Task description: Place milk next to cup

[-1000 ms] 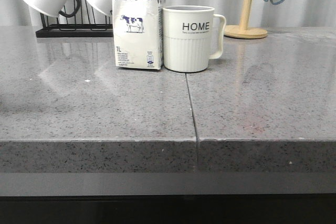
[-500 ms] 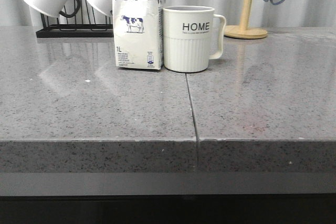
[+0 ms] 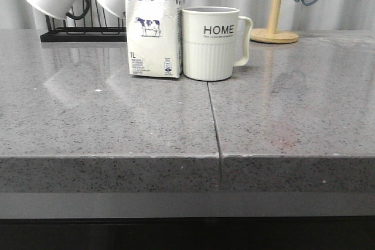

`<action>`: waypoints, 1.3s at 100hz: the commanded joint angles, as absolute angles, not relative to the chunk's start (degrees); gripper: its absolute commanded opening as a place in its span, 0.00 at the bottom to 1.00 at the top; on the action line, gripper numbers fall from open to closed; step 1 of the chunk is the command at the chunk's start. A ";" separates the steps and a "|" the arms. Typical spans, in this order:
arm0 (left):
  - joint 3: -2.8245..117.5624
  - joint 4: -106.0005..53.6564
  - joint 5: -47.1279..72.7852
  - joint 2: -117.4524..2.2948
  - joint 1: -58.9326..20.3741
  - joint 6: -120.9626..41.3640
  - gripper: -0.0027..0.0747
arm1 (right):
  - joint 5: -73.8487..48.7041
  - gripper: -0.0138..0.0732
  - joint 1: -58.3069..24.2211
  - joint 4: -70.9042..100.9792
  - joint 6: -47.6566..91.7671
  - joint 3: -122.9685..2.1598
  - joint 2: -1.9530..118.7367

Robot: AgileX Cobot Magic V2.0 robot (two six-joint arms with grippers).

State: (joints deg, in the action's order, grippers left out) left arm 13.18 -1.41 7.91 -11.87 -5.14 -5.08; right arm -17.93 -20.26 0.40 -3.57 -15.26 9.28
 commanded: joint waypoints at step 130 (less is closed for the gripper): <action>-2.32 0.00 3.15 1.95 -2.25 -4.92 0.01 | -13.43 0.08 -20.23 0.00 -3.32 -16.80 9.74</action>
